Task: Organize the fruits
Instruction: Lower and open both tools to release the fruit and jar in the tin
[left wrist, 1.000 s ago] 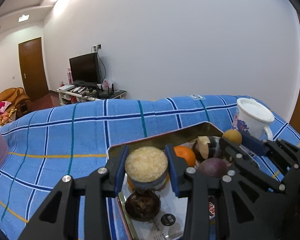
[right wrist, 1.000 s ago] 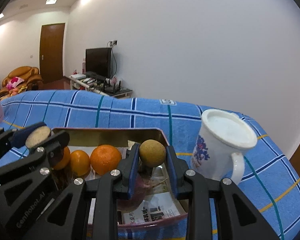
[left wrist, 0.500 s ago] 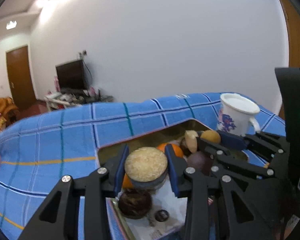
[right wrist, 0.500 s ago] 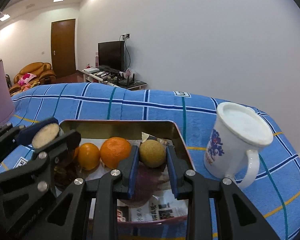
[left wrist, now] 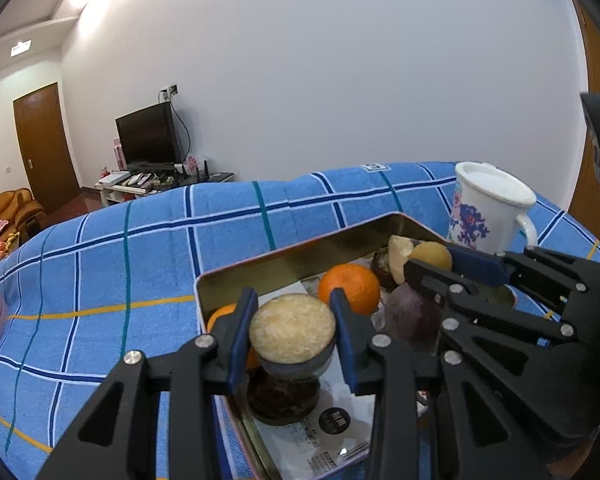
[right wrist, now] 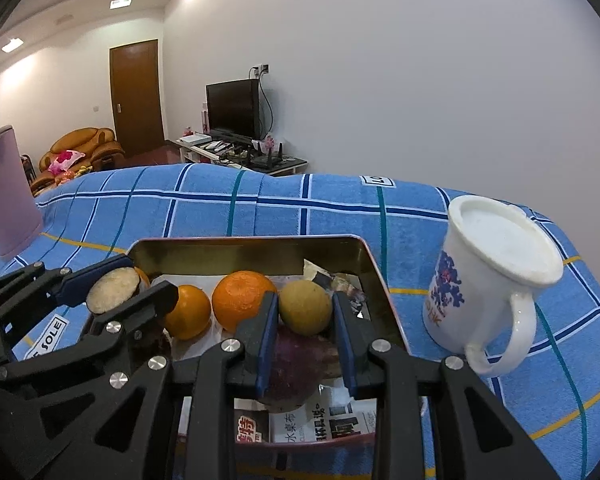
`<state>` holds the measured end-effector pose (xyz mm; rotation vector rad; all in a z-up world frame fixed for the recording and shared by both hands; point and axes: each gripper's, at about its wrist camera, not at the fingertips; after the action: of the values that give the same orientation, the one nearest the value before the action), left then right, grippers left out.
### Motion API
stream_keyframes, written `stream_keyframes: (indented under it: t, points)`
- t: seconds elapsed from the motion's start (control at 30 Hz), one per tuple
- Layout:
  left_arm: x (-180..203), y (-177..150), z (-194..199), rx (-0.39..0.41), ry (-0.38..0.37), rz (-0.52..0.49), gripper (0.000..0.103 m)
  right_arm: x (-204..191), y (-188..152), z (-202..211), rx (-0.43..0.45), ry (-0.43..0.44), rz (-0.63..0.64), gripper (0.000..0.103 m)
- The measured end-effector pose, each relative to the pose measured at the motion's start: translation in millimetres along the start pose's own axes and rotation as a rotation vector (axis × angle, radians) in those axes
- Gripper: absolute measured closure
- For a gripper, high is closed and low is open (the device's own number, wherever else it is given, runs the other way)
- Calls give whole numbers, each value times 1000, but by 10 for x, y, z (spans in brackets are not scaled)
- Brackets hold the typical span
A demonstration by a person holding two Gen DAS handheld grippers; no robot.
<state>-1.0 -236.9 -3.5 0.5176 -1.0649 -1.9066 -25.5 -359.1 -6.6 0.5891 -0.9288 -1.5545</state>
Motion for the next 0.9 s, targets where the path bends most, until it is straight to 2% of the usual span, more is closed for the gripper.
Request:
stream_keyframes:
  t: [0.47, 0.53, 0.6, 0.67, 0.83, 0.9]
  points:
    - [37, -11, -13, 6, 29, 2, 62, 34, 50, -92, -20, 49, -30, 73]
    - [18, -14, 12, 14, 43, 14, 55, 43, 50, -99, -25, 64, -37, 73]
    - [-32, -21, 31, 18, 54, 44, 42, 66, 51, -113, -32, 86, -50, 73]
    - [-86, -30, 57, 26, 60, 71, 34, 80, 52, -122, -35, 104, -60, 73]
    - [-91, -44, 159, 66, 86, 63, 31, 68, 60, -92, -15, 149, -72, 73]
    - [-113, -44, 185, 73, 102, 72, 24, 72, 57, -98, -16, 167, -82, 73]
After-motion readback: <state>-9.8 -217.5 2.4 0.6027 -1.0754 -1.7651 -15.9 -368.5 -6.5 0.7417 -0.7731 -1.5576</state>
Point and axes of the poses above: each gripper's, at about its wrist camera, not at the fingertips, and z roughly against the way its jaws point, x to its right, y to its top, and after that the axes turned 9 degrees about -y, right-handed
